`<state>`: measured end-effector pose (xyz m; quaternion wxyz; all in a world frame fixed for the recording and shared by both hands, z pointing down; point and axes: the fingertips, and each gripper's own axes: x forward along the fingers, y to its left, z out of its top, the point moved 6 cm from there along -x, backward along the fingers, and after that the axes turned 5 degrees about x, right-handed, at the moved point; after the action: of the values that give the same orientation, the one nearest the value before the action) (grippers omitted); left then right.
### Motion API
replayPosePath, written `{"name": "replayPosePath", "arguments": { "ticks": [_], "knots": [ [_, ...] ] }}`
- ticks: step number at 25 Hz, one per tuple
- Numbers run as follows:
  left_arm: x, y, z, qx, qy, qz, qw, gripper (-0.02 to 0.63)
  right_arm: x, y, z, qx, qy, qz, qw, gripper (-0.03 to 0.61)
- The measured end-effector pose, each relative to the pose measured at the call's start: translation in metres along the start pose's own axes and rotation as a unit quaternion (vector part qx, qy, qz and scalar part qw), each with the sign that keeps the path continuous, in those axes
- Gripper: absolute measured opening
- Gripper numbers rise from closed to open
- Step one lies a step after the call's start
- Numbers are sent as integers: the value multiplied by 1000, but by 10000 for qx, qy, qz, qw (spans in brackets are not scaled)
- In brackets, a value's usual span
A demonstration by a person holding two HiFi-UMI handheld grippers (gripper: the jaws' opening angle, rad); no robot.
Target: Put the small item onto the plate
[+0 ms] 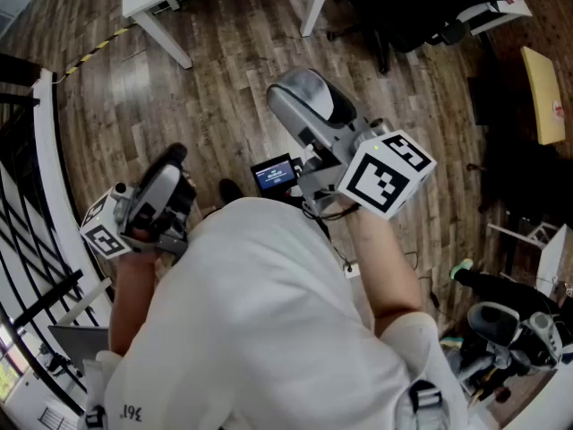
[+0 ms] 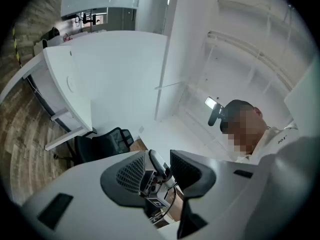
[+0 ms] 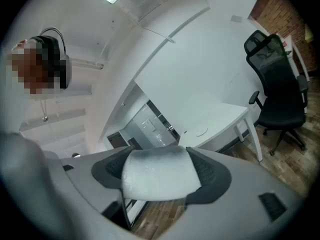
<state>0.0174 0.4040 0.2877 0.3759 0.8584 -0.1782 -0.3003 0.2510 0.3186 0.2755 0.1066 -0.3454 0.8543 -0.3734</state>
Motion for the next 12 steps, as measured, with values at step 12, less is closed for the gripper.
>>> {"name": "replayPosePath", "arguments": {
  "ticks": [12],
  "knots": [
    [-2, 4, -1, -26, 42, -16, 10000, 138, 5, 3, -3, -104, 87, -14, 9999, 318]
  ]
}}
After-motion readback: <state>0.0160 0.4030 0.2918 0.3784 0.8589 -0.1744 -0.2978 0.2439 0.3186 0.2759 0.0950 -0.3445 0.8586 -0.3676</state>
